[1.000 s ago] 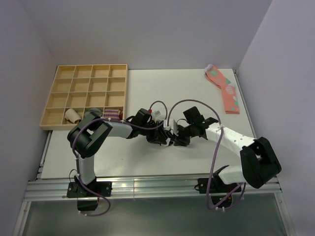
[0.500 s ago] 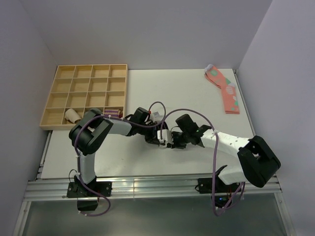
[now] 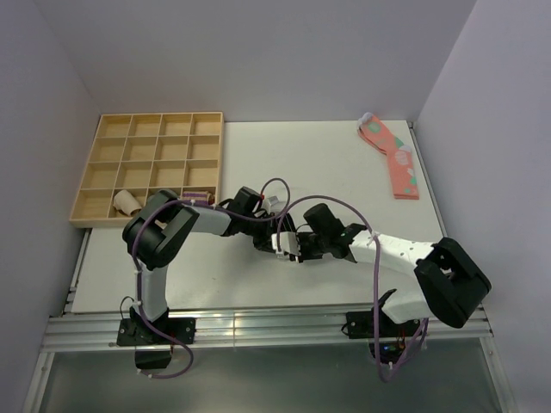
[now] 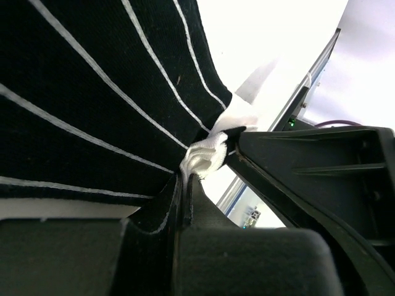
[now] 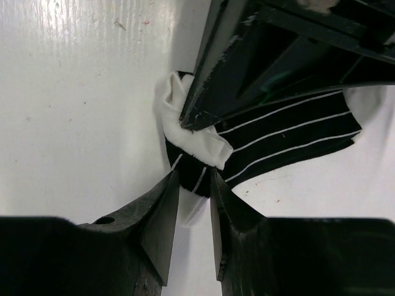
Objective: Roll the socks
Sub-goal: Roll the sock at the center of the board.
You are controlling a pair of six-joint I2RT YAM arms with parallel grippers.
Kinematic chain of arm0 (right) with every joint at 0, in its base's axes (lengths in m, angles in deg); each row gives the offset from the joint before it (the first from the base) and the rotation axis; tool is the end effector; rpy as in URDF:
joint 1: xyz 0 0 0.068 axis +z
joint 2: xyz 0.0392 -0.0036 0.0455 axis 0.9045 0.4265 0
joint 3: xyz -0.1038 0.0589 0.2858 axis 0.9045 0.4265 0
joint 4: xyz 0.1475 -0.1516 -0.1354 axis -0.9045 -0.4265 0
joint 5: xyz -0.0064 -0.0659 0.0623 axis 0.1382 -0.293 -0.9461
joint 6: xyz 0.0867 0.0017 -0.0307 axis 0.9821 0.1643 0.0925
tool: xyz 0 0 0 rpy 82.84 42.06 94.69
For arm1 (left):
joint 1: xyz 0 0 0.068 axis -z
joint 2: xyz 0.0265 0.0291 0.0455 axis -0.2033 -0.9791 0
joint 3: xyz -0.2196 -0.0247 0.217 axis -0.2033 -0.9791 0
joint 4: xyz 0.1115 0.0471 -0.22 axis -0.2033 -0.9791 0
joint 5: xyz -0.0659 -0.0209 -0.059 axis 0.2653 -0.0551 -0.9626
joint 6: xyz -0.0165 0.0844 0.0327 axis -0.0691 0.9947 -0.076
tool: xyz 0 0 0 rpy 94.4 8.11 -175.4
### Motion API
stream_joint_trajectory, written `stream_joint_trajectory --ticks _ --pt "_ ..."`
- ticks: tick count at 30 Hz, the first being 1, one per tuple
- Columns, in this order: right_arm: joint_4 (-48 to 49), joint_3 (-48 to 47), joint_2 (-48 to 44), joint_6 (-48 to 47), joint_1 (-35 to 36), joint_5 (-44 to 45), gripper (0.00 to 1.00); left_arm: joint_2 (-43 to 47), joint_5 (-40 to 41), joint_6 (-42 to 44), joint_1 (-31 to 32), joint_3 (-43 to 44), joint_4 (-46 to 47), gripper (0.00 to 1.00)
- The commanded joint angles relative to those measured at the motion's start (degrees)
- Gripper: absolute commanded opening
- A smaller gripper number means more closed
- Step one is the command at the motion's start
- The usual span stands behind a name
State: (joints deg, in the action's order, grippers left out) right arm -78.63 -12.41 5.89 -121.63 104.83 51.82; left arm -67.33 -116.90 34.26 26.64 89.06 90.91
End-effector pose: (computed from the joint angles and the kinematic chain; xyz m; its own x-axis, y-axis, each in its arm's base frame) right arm 0.1768 0.1885 0.1752 0.2892 -0.7611 -0.5806 -0.9384 -0.1055 -0.3291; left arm 0.2758 -0.2905 0.1181 -0.9960 0.0893 -0.0057 0.0557 0.5691 -0.8204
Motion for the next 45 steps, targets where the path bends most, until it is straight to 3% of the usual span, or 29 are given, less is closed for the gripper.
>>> stream_joint_trajectory --ticks 1,24,45 --pt "3.0 1.7 -1.6 -2.1 1.6 1.8 0.34 -3.4 4.6 4.0 -0.1 -1.4 -8.5 0.00" --pt "7.7 6.9 -7.0 -6.1 6.9 5.3 0.38 -4.5 4.7 5.6 -0.9 0.4 -12.7 0.00" --pt "17.7 9.3 0.8 -11.0 9.7 11.8 0.36 -6.1 3.8 7.2 -1.3 0.7 -13.4 0.00"
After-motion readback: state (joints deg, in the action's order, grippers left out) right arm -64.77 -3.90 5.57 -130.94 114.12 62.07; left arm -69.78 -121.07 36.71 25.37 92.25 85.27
